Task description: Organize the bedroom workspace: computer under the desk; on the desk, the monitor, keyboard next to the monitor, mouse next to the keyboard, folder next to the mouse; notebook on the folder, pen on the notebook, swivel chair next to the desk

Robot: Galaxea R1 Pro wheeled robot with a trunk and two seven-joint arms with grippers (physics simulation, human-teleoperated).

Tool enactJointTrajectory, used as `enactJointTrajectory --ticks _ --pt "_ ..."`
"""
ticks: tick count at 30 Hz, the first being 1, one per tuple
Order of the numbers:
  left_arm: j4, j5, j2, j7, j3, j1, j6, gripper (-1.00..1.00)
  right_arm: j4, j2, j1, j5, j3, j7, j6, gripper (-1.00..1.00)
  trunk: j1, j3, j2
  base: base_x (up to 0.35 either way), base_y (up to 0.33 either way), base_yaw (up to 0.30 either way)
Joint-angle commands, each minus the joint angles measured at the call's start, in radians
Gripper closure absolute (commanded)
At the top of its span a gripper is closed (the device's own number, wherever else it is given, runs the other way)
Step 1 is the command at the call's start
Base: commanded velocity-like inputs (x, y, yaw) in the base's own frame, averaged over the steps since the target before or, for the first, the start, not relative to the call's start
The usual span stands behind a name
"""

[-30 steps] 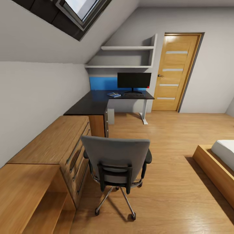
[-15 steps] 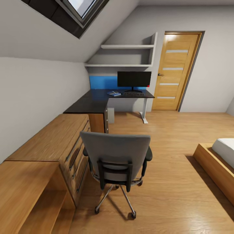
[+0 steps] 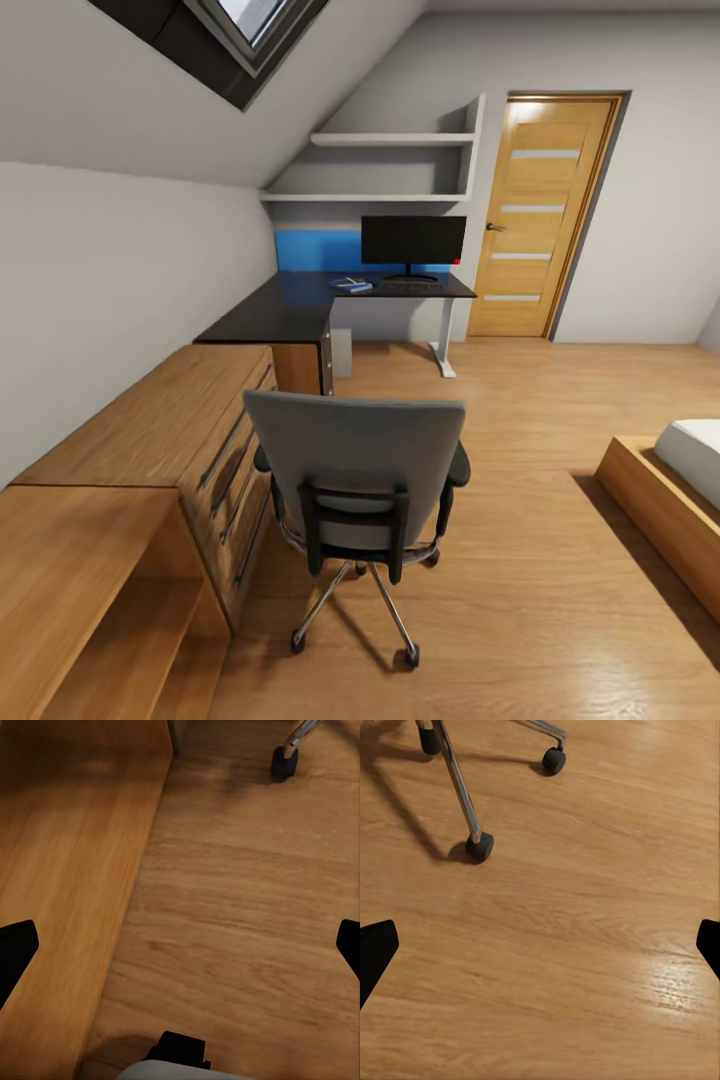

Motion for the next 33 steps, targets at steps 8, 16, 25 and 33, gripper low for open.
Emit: enactJointTrajectory --ticks 8,16,25,33 --pt "0.0 0.006 0.0 0.005 -0.009 -0.001 -0.003 -1.0 0.002 0.0 -0.001 -0.001 0.008 -0.008 -0.001 -1.0 0.031 -0.026 -0.057 0.0 0.0 0.0" --pt "0.0 0.006 0.0 0.004 -0.009 0.0 -0.005 -1.0 0.001 0.0 -0.001 -0.001 0.008 -0.008 -0.001 -1.0 0.061 -0.051 -0.113 0.0 0.0 0.0" --pt "-0.251 0.004 0.002 0.007 -0.009 -0.001 0.174 -1.0 -0.052 -0.003 -0.001 0.0 0.006 -0.012 -0.002 -1.0 0.096 -0.079 -0.176 0.0 0.0 0.0" --pt "-0.567 0.003 0.008 0.009 0.049 -0.032 0.612 -1.0 -0.275 -0.02 -0.028 -0.007 0.0 -0.114 0.16 -1.0 0.127 -0.104 -0.232 0.0 0.0 0.0"
